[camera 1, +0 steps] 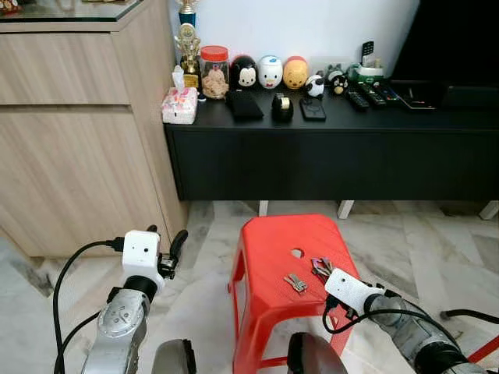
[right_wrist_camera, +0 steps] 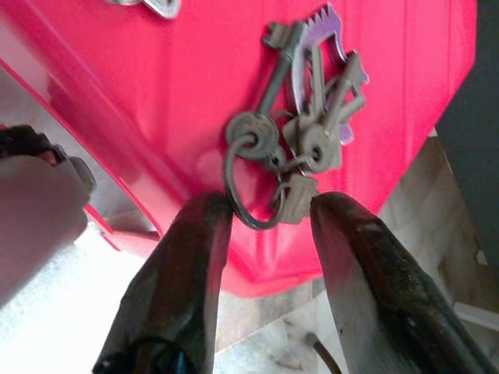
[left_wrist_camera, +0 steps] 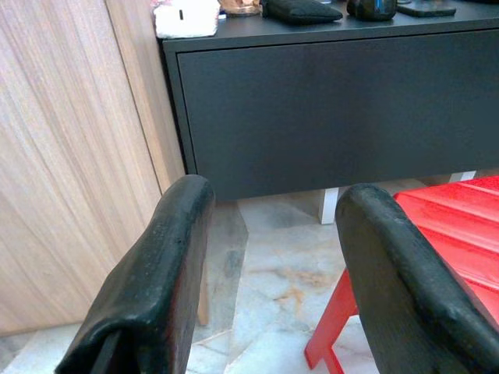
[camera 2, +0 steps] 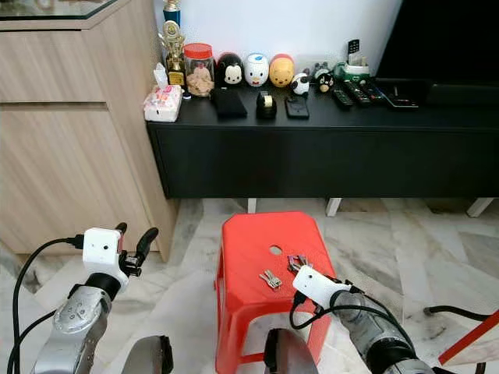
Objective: Hang keys on a hook
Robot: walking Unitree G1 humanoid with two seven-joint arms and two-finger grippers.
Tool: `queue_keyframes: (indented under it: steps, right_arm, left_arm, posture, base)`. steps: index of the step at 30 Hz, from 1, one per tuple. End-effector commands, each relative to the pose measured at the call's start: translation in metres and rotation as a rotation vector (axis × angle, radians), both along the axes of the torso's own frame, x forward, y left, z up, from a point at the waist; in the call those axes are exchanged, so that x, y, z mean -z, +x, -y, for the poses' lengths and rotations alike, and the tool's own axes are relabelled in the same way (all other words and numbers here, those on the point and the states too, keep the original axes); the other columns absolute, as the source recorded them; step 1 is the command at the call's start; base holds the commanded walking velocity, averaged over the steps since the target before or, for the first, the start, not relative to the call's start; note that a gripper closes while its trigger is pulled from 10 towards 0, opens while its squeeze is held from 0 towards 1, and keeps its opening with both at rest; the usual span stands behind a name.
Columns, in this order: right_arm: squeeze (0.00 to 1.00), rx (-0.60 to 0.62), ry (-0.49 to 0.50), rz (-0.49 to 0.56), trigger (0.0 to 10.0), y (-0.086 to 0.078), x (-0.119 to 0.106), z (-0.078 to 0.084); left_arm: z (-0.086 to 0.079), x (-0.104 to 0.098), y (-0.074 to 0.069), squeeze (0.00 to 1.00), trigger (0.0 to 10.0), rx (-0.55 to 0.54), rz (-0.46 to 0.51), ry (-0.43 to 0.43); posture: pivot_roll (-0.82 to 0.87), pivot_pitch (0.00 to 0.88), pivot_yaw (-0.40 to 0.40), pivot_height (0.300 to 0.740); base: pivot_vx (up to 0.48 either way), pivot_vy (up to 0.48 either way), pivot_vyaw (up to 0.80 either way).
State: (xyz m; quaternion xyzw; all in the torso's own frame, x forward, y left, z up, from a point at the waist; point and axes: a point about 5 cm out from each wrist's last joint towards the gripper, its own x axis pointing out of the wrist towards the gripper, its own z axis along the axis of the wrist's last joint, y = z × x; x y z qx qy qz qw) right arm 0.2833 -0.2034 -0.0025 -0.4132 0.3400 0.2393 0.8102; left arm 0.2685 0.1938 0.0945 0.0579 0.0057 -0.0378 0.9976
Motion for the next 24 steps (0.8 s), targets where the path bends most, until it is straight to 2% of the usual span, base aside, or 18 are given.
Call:
queue_keyframes:
  steps: [1,5,6,24]
  right_arm:
    - [0.0,-0.008,-0.004,0.012,0.0,0.0041,-0.0028,-0.0007]
    - [0.0,-0.01,-0.004,0.009,0.5,0.0032,-0.0011,-0.0013]
    - [0.0,-0.011,-0.003,0.009,0.0,0.0032,-0.001,-0.0014]
    - [0.0,-0.009,0.006,0.02,0.0,0.0049,-0.0012,-0.0034]
  left_arm:
    - [-0.0004,-0.0003,0.0006,0.0,10.0,-0.002,-0.005,0.009]
    - [-0.0004,0.0,0.0004,0.0,10.0,-0.003,-0.006,0.009]
    - [-0.0005,0.0001,0.0003,0.0,10.0,-0.004,-0.006,0.009]
    - [-0.0013,0.0009,0.0003,0.0,10.0,-0.008,-0.01,0.014]
  posture:
    - [0.01,0.0,-0.07,0.571]
    - [0.01,0.0,-0.07,0.571]
    - [0.01,0.0,-0.07,0.571]
    - [0.02,0.0,-0.07,0.571]
  base:
    - [0.0,0.0,0.0]
    - [0.0,0.0,0.0]
    - [0.0,0.0,0.0]
    - [0.0,0.0,0.0]
